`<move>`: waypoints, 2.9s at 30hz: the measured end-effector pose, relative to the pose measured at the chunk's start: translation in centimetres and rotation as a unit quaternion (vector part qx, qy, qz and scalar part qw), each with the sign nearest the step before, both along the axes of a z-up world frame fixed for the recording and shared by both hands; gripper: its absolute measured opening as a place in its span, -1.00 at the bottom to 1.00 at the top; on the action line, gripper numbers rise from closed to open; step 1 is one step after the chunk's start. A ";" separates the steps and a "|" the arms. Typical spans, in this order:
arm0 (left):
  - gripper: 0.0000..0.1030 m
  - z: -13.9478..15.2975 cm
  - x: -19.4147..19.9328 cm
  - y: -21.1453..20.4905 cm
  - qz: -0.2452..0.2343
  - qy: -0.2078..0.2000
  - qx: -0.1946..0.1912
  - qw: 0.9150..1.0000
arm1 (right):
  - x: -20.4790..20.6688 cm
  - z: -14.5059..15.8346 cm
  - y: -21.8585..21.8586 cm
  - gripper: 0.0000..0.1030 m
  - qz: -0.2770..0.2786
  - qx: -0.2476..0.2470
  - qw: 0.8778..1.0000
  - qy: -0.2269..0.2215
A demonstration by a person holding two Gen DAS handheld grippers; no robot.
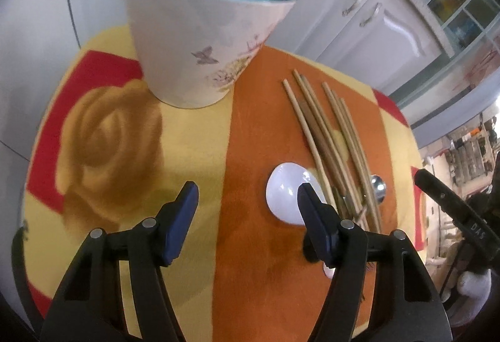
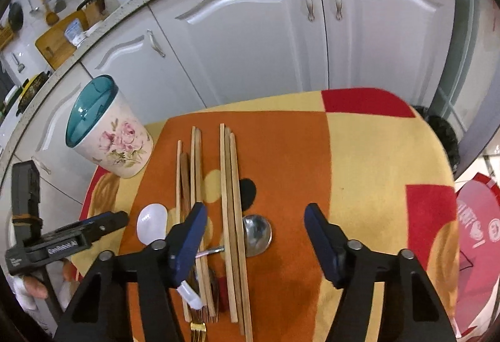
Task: Organize utensils
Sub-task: 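Move both tools down toward the white spoon and chopsticks, then grasp the white plastic spoon with the left tool while the right tool grasps a wooden chopstick, then lift the spoon and chopstick with both tools over the teal-lidded cup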
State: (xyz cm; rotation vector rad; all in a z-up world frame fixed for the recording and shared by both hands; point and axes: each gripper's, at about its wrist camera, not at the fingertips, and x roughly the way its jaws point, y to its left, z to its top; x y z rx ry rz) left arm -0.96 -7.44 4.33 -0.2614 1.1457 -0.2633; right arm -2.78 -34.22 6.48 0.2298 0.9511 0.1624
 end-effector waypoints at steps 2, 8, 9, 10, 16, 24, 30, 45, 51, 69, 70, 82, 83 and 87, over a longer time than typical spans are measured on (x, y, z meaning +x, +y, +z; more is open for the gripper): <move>0.28 -0.7 0.7 -0.6 -0.005 0.007 0.005 1.000 | 0.7 -0.2 0.1 0.20 0.003 -0.003 1.000 0.003; 0.12 -1.0 1.9 -2.5 -0.031 0.002 0.025 0.999 | 2.9 -0.9 1.0 0.16 0.030 -0.007 0.999 0.013; -0.13 -1.1 2.1 -2.8 -0.037 0.004 0.026 0.999 | 3.3 -1.0 1.1 0.04 0.035 -0.008 0.999 0.014; -0.22 -1.1 2.2 -3.2 -0.046 0.006 0.033 0.998 | 3.8 -1.1 1.2 -0.05 0.037 -0.008 0.999 0.015; -0.74 -1.2 1.5 -5.1 -0.099 -0.008 0.071 0.993 | 7.4 -2.6 2.2 -0.22 0.058 -0.016 0.998 0.034; -0.89 -0.6 2.4 -3.1 -0.089 -0.005 0.047 0.995 | 10.2 -4.1 3.3 -0.84 0.084 -0.029 0.995 0.053; -0.93 -0.2 2.2 -1.5 -0.075 -0.007 0.050 0.996 | 9.3 -3.9 1.5 -0.86 0.064 -0.055 0.995 0.052; -0.42 -1.2 2.1 2.2 -0.046 0.040 -0.008 0.998 | 9.7 -3.5 2.7 -0.36 0.088 0.010 0.994 0.059; -0.43 -1.2 1.7 0.4 -0.078 0.039 -0.001 0.996 | 11.1 -4.5 2.9 -0.68 0.086 0.022 0.994 0.065; -0.97 2.6 0.6 2.8 -0.061 -0.016 0.008 0.998 | 8.2 -1.0 2.0 -0.87 0.089 0.033 0.995 0.032; -0.97 3.1 0.4 3.2 -0.057 -0.019 0.006 0.998 | 8.1 -0.9 2.1 -0.87 0.091 0.033 0.995 0.031; -0.99 6.4 -0.4 5.8 -0.030 -0.057 0.008 0.998 | 10.4 -4.5 4.1 -0.87 0.101 -0.051 0.989 0.094; -0.99 6.4 -0.6 5.9 -0.030 -0.059 0.008 0.998 | 10.6 -4.6 4.3 -0.87 0.101 -0.056 0.989 0.096; -0.99 7.5 -1.2 6.5 -0.026 -0.072 0.008 0.997 | 11.0 -4.6 4.4 -0.87 0.105 -0.048 0.989 0.095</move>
